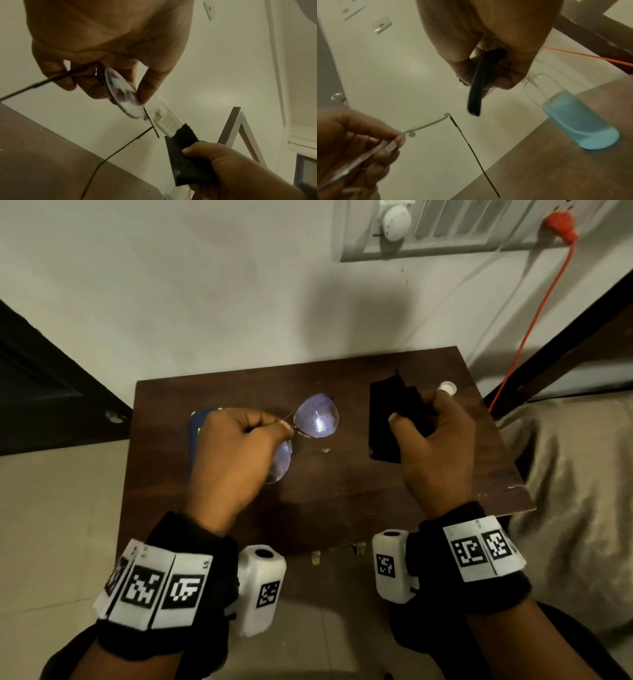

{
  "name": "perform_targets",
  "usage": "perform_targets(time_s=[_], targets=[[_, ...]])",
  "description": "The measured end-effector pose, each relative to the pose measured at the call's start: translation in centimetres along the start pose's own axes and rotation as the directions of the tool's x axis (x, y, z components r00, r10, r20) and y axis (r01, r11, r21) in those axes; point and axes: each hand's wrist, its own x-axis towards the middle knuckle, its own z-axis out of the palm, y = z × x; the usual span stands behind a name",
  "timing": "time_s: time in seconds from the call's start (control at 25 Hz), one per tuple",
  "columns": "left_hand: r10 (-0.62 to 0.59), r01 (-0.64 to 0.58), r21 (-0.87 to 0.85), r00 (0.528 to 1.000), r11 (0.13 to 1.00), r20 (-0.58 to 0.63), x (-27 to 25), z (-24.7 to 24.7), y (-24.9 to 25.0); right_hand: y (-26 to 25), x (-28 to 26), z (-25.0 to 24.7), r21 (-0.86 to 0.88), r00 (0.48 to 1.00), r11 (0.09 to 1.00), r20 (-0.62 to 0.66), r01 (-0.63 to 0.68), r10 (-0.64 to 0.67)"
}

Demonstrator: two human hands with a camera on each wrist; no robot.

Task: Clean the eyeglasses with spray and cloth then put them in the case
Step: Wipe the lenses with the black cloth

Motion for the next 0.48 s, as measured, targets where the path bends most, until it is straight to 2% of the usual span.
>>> perform_targets(time_s=[0.08, 0.28, 0.36, 0.48], targets=[[-0.045, 0.045, -0.049, 0.999, 0.998, 0.002, -0.5, -0.2, 0.4, -0.7, -0.3, 0.4, -0.074, 0.985, 0.984, -0.050, 0.161, -0.165], [-0.144, 0.150, -0.175, 0.989, 0.973, 0.043, -0.9, 0.2, 0.1, -1.2, -1.1, 1.4, -0.216, 0.883, 0.861, 0.009, 0.460, -0.469], [-0.150, 0.157, -0.212, 0.988, 0.965, 0.047, -0.9, 0.5, 0.0, -0.9, -1.3, 1.7, -0.259, 0.834, 0.797, 0.066, 0.545, -0.548], [-0.133, 0.136, -0.259, 0.991, 0.956, 0.030, -0.7, 0.9, 0.0, -0.3, -1.6, 2.0, -0.275, 0.791, 0.742, 0.189, 0.612, -0.582]])
